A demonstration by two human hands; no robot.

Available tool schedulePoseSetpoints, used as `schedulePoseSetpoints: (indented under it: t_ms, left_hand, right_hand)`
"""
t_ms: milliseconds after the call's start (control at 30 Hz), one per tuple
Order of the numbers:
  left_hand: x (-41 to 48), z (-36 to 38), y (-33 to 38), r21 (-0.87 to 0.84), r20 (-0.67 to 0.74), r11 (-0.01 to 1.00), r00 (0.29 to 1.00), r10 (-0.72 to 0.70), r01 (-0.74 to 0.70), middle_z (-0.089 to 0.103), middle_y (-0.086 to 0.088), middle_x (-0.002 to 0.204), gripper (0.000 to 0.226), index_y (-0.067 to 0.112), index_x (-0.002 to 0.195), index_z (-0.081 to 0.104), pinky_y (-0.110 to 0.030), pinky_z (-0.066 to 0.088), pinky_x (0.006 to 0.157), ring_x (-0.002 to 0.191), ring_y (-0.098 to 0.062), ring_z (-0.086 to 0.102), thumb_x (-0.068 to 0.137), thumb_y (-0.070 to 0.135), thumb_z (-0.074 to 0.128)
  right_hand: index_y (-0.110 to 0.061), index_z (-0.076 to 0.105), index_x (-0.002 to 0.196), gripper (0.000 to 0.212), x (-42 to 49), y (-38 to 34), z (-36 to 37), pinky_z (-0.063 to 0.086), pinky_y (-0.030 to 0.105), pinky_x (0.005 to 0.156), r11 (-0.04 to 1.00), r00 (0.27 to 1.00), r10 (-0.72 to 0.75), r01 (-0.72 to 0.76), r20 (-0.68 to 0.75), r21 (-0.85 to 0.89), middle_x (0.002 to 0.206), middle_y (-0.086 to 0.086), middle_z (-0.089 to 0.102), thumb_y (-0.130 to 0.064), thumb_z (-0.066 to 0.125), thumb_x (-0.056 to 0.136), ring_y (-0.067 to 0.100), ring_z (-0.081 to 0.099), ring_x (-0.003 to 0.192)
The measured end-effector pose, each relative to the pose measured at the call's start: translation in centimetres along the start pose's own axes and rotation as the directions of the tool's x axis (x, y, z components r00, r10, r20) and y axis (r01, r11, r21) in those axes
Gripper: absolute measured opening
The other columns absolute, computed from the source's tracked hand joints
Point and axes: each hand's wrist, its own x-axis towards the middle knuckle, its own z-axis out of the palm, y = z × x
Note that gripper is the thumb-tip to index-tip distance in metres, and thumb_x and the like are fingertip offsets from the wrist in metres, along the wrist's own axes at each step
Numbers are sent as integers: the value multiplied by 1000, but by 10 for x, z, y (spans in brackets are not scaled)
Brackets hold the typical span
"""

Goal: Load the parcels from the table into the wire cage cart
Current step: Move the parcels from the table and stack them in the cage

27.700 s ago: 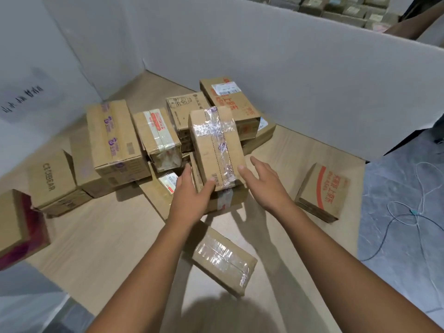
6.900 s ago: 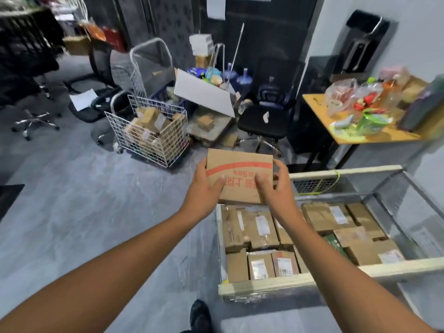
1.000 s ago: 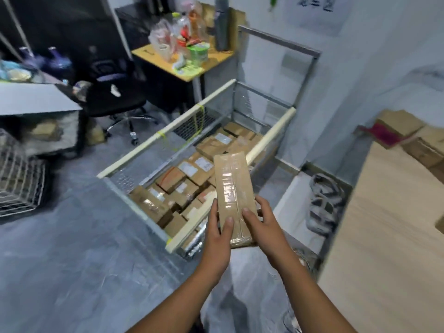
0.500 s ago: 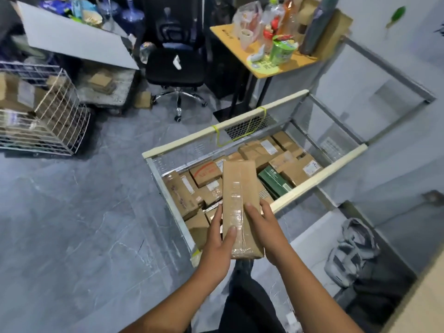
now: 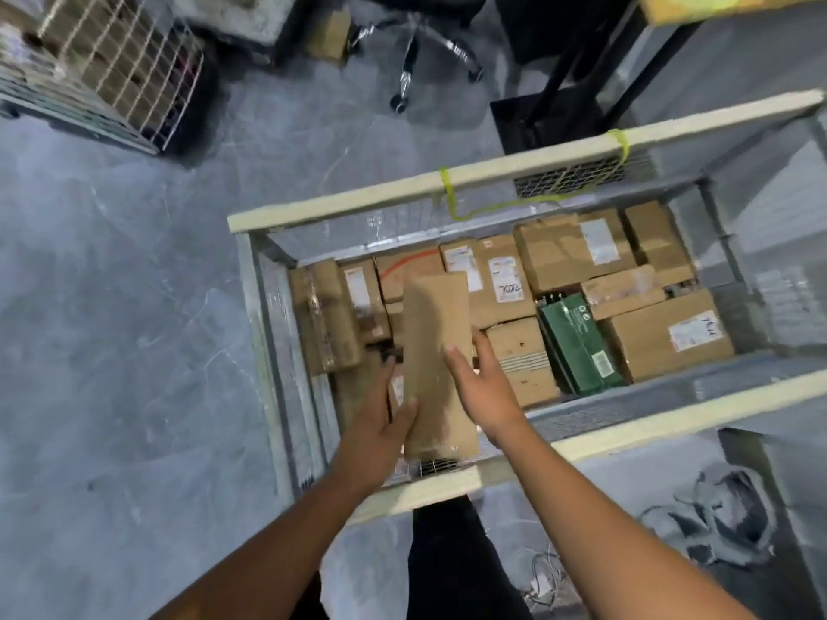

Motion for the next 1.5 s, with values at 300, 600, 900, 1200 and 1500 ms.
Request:
schedulePoseSetpoints:
  t_ms: [300,600,900,1200,1500]
  left_hand:
    - [94,14,-116,213,-148,932,953,-265,292,34,4,164,53,34,157,35,-41,30,121,146,-18,39,107,46,46]
    - [161,24,-208,135,-218,870,870,-442,475,38,-7,161,58,26,159,32,-29,35,101,128,-18,50,105,38,52]
    - [183,43,-242,-44,-230,935,907,-352,352,57,6,132,43,36,149,39,-34,50,92,114,-15,59,109,49,32]
    - [190,47,-257,-72,-266,889,850,-455,453,61,-2,132,44,31,147,35,-37,49,86,106,-22,62,109,52,32]
    - [179,33,-233,18,-278,896,863,-422,444,51,-6,152,56,31,159,24,-43,49,101,127,-28,59,108,52,34]
  right_hand:
    - [-31,28,161,78,134,93,34,40,39,118,994,978,31,-10,205,-106,155,-7,51,-65,54,96,17,51,141]
    - [-25,29,162,63,194,176,95,38,28,110,974,967,49,10,252,-227,145,-11,51,-45,53,106,8,48,135]
    - [-34,11,164,82,212,216,130,40,40,119,982,935,34,35,352,-188,160,-9,38,-59,55,99,10,41,144]
    - [-22,51,138,84,225,226,134,49,54,106,927,950,31,89,310,-366,128,3,58,-88,38,87,22,57,123]
    - [-19,38,159,68,215,192,112,30,51,119,752,958,-6,193,287,-630,150,18,42,-59,47,104,32,36,144]
